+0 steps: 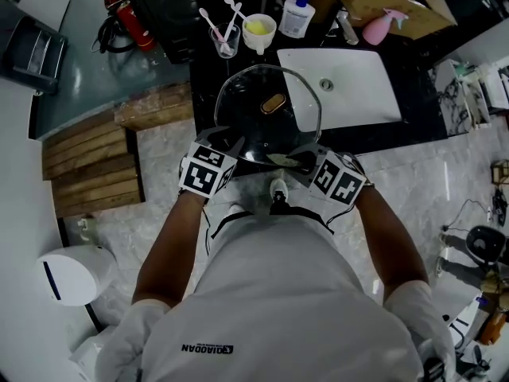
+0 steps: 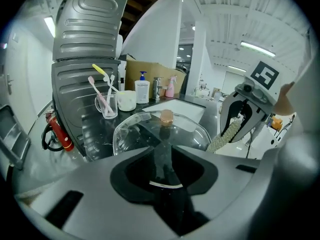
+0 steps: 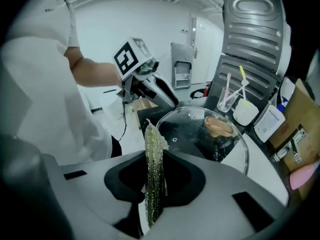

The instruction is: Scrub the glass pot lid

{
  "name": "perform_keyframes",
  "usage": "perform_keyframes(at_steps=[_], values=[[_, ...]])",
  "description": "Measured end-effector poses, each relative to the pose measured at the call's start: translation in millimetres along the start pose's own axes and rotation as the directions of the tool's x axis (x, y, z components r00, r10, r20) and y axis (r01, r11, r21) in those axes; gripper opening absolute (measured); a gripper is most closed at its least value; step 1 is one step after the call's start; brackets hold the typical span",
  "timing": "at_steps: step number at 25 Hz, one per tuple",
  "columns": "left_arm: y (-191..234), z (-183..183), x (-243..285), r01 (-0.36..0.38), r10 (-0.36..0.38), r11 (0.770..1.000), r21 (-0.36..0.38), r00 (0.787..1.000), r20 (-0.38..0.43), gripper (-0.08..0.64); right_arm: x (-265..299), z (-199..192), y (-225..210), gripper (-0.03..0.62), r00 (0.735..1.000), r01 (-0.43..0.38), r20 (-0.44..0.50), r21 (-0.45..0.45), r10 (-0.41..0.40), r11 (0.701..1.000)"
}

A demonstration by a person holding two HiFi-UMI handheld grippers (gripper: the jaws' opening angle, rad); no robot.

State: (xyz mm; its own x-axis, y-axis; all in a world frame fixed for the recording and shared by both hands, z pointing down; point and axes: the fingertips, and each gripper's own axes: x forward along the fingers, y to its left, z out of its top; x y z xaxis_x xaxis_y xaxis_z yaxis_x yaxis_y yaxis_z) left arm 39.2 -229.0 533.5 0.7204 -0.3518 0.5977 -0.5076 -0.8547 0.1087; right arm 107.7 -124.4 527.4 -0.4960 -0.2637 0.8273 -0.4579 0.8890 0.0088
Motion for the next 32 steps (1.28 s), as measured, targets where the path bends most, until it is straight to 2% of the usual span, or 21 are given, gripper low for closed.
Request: perform_keyframes(at_steps=[4,9,14,16,18,21,24,28,32], values=[[13,13,-8,-0.034,0.037,0.998,-0.055,0.998,0.055,0.094,-16,18,-24,0.084,0.997,0.007,0.077,0.059,-0.011,0.998],[27,24,-14,-0.093,0.098,0.993,-0.069,0.992,0.08,0.029,-44,44,-70,0.084,0.987,0.058,0.149,0.054,-0.066,0.997],[33,25,-19,-0.136,0.142,0.988,-0.075,0.987,0.081,0.015,-54,75,-142,0.084,0.967,0.206,0.148,0.027,-0.208,0.978],[32,25,-20,-0.136,0.141,0.989,-0.066,0.987,0.076,0.014,-44,83,-171,0.084,0.963,0.242,0.118,0.026,-0.243,0.97],[31,23,-22,-0.145,0.149,0.988,-0.058,0.987,0.068,0.015,-24,88,-195,0.084,0.967,0.242,0.069,0.036,-0.243,0.97],[36,21,-25,-0.182,0.185,0.982,-0.058,0.981,0.06,0.015,10,90,-229,0.084,0.971,0.237,-0.029,0.056,-0.235,0.97],[42,20,-32,-0.209,0.213,0.975,-0.079,0.975,0.058,0.015,38,83,-258,0.084,0.962,0.25,-0.146,0.113,-0.233,0.962],[51,16,-44,-0.246,0.253,0.964,-0.098,0.966,0.057,0.015,68,70,-259,0.083,0.956,0.196,-0.262,0.239,-0.131,0.951],[61,6,-51,-0.275,0.282,0.953,-0.125,0.958,0.046,0.015,86,69,-253,0.083,0.953,0.167,-0.292,0.3,-0.076,0.939]])
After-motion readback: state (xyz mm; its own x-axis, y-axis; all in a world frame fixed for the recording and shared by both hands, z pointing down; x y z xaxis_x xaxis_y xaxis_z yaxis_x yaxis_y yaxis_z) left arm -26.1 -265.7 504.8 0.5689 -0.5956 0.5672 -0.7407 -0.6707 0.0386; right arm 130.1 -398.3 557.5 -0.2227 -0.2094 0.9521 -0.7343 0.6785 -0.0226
